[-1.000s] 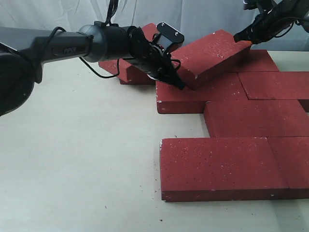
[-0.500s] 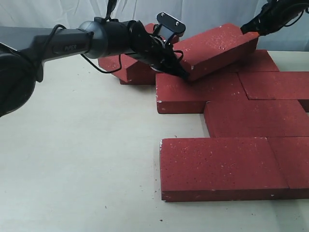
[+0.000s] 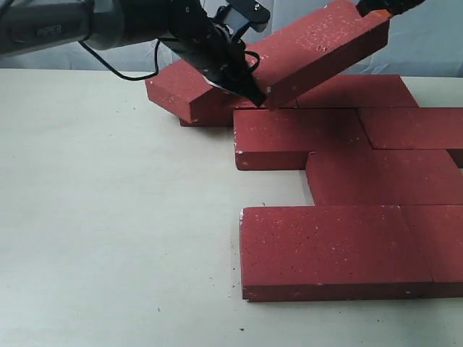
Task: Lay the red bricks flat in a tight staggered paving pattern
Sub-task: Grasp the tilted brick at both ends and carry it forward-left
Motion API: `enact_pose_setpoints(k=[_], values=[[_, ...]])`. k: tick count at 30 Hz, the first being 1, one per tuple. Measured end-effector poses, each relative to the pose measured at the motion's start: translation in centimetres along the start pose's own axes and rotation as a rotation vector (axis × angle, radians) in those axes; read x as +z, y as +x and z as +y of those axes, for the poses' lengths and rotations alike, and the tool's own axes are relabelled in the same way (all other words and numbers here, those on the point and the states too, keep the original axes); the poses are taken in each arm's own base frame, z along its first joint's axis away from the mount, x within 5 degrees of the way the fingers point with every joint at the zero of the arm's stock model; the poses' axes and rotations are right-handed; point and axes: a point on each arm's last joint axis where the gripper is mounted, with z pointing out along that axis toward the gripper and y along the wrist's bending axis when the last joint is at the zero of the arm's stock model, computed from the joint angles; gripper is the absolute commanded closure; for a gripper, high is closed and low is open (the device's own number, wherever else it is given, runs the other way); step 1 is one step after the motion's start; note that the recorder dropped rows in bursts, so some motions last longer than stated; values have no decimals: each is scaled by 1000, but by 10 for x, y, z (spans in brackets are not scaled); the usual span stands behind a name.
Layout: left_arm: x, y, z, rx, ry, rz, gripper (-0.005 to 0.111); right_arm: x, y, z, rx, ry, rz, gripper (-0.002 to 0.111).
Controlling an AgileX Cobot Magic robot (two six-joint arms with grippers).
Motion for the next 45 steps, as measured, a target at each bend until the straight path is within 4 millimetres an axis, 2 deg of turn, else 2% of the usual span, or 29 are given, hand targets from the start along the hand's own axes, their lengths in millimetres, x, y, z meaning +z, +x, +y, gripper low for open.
enact_pose_setpoints(k=[4, 7, 11, 15, 19, 24, 34, 45], values=[[-20, 17, -7, 4, 2, 64, 107, -26, 7, 31, -14, -43, 58, 109], [-46, 26, -13, 7, 2, 76, 107, -44, 30, 48, 8, -97, 125, 109], [-68, 34, -19, -5, 4, 82, 107, -56, 56, 68, 21, -127, 163, 109], [-87, 45, -24, -19, 2, 86, 107, -59, 75, 92, -1, -135, 165, 109], [-101, 61, -28, -28, -9, 98, 107, -57, 83, 116, -39, -155, 166, 109], [-111, 94, -29, -72, -29, 131, 107, -52, 82, 148, -100, -187, 176, 109], [-142, 151, -8, -187, -118, 175, 107, -46, 66, 217, -210, -248, 95, 109], [-153, 194, 25, -307, -230, 213, 107, -7, 70, 286, -312, -339, 127, 109]])
